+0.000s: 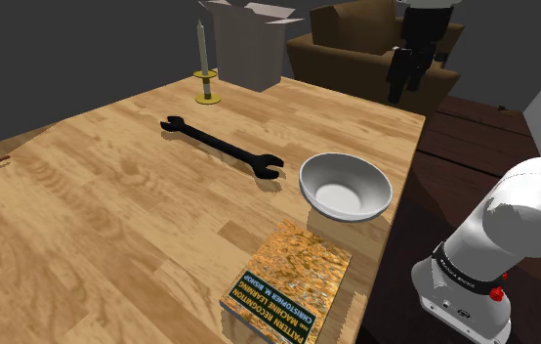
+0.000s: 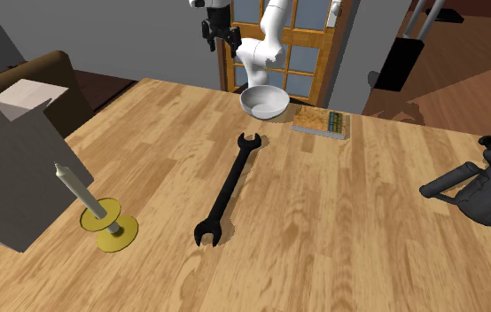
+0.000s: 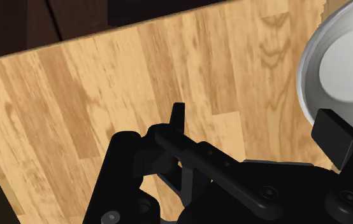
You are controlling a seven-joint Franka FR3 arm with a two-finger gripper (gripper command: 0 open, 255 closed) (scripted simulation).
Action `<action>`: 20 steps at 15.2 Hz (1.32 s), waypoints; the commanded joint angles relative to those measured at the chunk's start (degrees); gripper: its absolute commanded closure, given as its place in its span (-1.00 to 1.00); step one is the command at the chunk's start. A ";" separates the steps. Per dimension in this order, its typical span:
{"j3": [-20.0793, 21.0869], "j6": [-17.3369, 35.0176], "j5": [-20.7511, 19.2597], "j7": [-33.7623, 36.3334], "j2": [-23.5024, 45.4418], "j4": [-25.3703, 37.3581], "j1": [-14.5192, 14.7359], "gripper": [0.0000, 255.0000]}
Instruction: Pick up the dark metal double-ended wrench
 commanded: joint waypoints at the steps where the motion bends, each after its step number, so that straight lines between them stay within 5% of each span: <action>1: 0.00 0.00 0.00 0.00 0.00 0.00 0.00 -1.00; 20: 10.00 22.26 2.73 6.85 34.47 15.24 4.42 -1.00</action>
